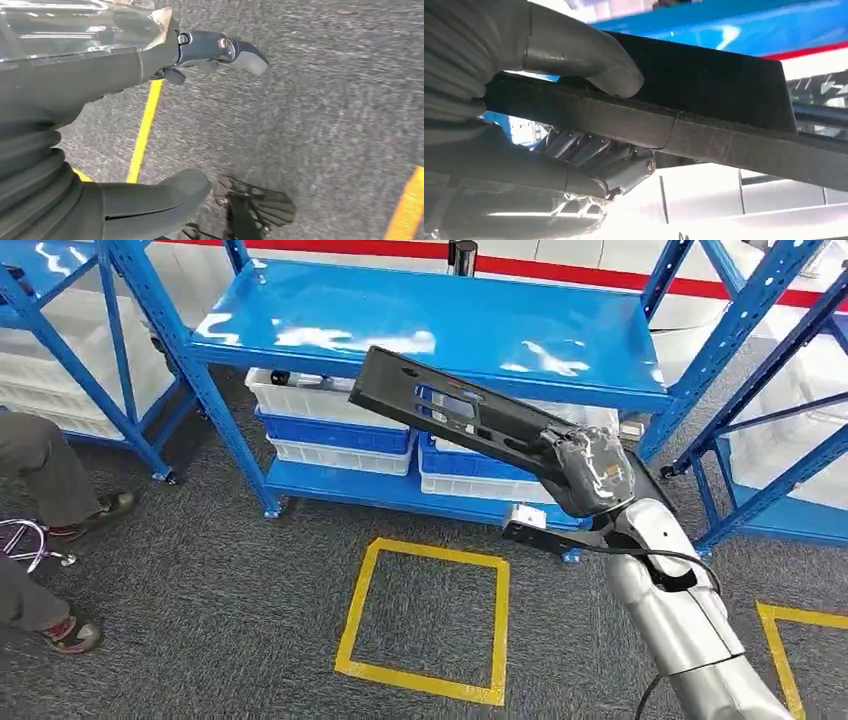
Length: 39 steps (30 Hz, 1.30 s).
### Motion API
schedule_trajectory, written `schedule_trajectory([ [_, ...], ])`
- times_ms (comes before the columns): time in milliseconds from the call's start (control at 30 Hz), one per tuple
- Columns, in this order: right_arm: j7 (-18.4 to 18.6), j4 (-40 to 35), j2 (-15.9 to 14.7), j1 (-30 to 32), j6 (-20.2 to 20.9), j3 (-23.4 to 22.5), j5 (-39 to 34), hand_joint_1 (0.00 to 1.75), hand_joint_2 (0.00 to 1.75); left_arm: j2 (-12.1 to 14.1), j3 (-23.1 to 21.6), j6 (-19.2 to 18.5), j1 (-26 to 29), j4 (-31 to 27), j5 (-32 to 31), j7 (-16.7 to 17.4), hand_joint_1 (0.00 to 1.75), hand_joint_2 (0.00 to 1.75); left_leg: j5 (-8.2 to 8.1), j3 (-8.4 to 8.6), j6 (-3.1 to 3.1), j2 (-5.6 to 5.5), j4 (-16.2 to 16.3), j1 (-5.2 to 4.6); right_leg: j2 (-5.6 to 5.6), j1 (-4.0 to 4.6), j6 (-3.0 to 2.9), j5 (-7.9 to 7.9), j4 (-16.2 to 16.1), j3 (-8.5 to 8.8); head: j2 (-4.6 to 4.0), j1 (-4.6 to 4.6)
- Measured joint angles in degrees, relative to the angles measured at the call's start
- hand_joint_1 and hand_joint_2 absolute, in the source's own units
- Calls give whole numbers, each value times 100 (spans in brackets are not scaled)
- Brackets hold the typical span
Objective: Take the parts from the cabinet and place them on the table.
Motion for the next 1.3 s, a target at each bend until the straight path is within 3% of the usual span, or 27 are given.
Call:
schedule_trajectory([
  [33,0,-9,0,-4,0,0,0,175,175,-2,0,0,0,0,0,0,0,175,72,-79,-10,-2,2,-8,-2,5,1,115,-439,336,0,-7],
  [100,31,-64,7,-19,0,-2,37,175,175,-2,0,0,-3,0,0,0,0,175,192,-176,-69,-14,31,-44,-7,63,-162,-158,-1671,1208,0,0],
  [200,124,-107,54,-20,-2,17,168,175,175,-9,13,-6,1,0,13,9,0,175,403,-174,-164,0,-62,-13,4,127,-256,-92,-1677,1051,0,-70],
  [233,153,-116,85,1,4,22,203,175,175,-2,28,-9,15,0,35,11,0,175,459,-197,-205,-22,-85,-37,-3,25,-315,6,-1720,1002,0,-68],
  [267,175,-125,118,-5,15,31,236,175,175,9,42,-9,18,0,44,11,0,175,211,-286,-248,-49,25,5,-30,-21,-354,88,-1714,960,0,-53],
  [300,188,-149,160,3,28,35,271,175,175,7,44,-9,26,0,61,11,0,175,-220,-374,-284,-43,309,28,-29,-26,-405,171,-1712,887,0,-74],
  [367,223,-188,212,26,44,37,297,175,175,7,52,-9,26,0,83,13,0,175,-879,-568,-374,-44,1166,86,-29,-28,-425,330,-1698,705,0,-94],
  [400,243,-199,238,31,59,37,332,175,175,7,55,-9,24,0,83,13,0,175,-1019,-632,-411,-43,1576,107,-31,-28,-410,393,-1681,611,0,-94],
  [433,279,-199,258,33,94,37,376,175,175,7,55,-9,25,0,83,13,0,175,-983,-623,-440,-42,1835,137,-32,-32,-389,446,-1653,512,0,-96],
  [500,345,-201,295,29,101,24,431,175,175,7,59,-9,23,0,83,13,0,175,-617,-262,-487,-39,1596,203,-37,-68,-326,529,-1566,309,0,-94],
  [533,369,-216,302,14,103,7,444,175,175,7,61,-9,20,0,83,13,0,175,-484,89,-505,-40,1173,228,-36,-87,-301,566,-1517,223,0,-92],
  [567,402,-243,302,-9,109,-13,446,175,175,4,61,-9,12,0,83,13,0,175,-515,472,-519,-44,692,249,-36,-90,-261,592,-1467,166,0,-98],
  [600,420,-282,300,-23,111,-59,455,175,175,-2,59,-9,-5,0,81,11,0,175,-739,750,-526,-67,267,221,-34,-72,-222,618,-1441,97,0,-111],
  [733,429,-343,295,-11,116,-210,501,175,175,-9,120,-4,8,0,96,-22,0,175,-625,666,-262,-83,82,117,-39,-46,17,859,-1522,56,0,-85],
  [767,415,-343,280,7,116,-253,516,175,175,-18,140,-4,12,0,98,-33,0,175,-529,640,-171,-28,29,154,-33,-60,1,762,-1465,-13,0,-78],
  [800,411,-348,286,18,114,-284,531,175,175,-20,144,-4,10,0,98,-44,0,175,-455,562,-108,-38,8,132,-21,-44,-72,497,-1277,-145,0,-72],
  [867,402,-358,293,41,105,-367,590,175,175,-15,166,-7,10,0,92,-57,0,175,-306,383,-49,-13,12,121,-19,-48,-175,-133,-373,-402,0,-63],
  [933,402,-358,293,83,105,-450,645,175,175,-18,184,-7,10,0,74,-57,0,175,-168,208,-52,-6,16,112,-12,-32,-108,-346,358,-516,0,-59],
  [967,404,-361,293,103,105,-481,676,175,175,-22,188,-7,15,0,61,-55,0,175,-106,126,-58,-3,17,103,-12,-31,-46,-261,385,-418,0,-66],
  [1033,413,-395,293,137,105,-562,734,175,175,-28,190,-11,11,0,22,-48,0,175,34,-38,-79,-1,20,92,-12,-20,52,67,-232,129,0,-61],
  [1067,417,-430,293,138,107,-594,758,175,175,-31,190,-15,9,0,0,-48,0,175,99,-101,-97,-6,23,87,-13,-20,26,121,-770,524,0,-59],
  [1100,420,-476,293,137,107,-629,778,175,175,-33,190,-17,8,0,-24,-48,0,175,150,-144,-129,-7,29,74,-13,5,-53,-4,-1332,940,0,-61],
  [1133,420,-518,295,143,107,-662,789,175,175,-35,190,-22,8,0,-28,-48,0,175,215,-168,-160,-4,26,55,-12,82,-98,-126,-1758,1140,0,-66],
  [1200,417,-566,286,193,107,-739,802,175,175,-39,190,-33,12,0,-41,-61,0,175,368,-173,-209,0,-49,73,0,92,-112,-35,-1687,985,0,-55],
  [1233,415,-581,284,255,109,-767,820,175,175,-46,190,-37,17,0,-65,-70,0,175,420,-182,-248,-12,-90,66,-2,82,-172,4,-1700,935,0,-61],
  [1267,404,-588,289,301,109,-798,835,175,175,-33,190,-37,24,0,-81,-83,0,175,387,-250,-282,-28,-77,91,-15,-120,-271,85,-1731,946,0,-48],
  [1300,400,-606,291,340,109,-820,859,175,175,-31,190,-35,28,0,-94,-103,0,175,121,-314,-309,-40,65,83,-21,-88,-321,136,-1730,895,0,-68],
])
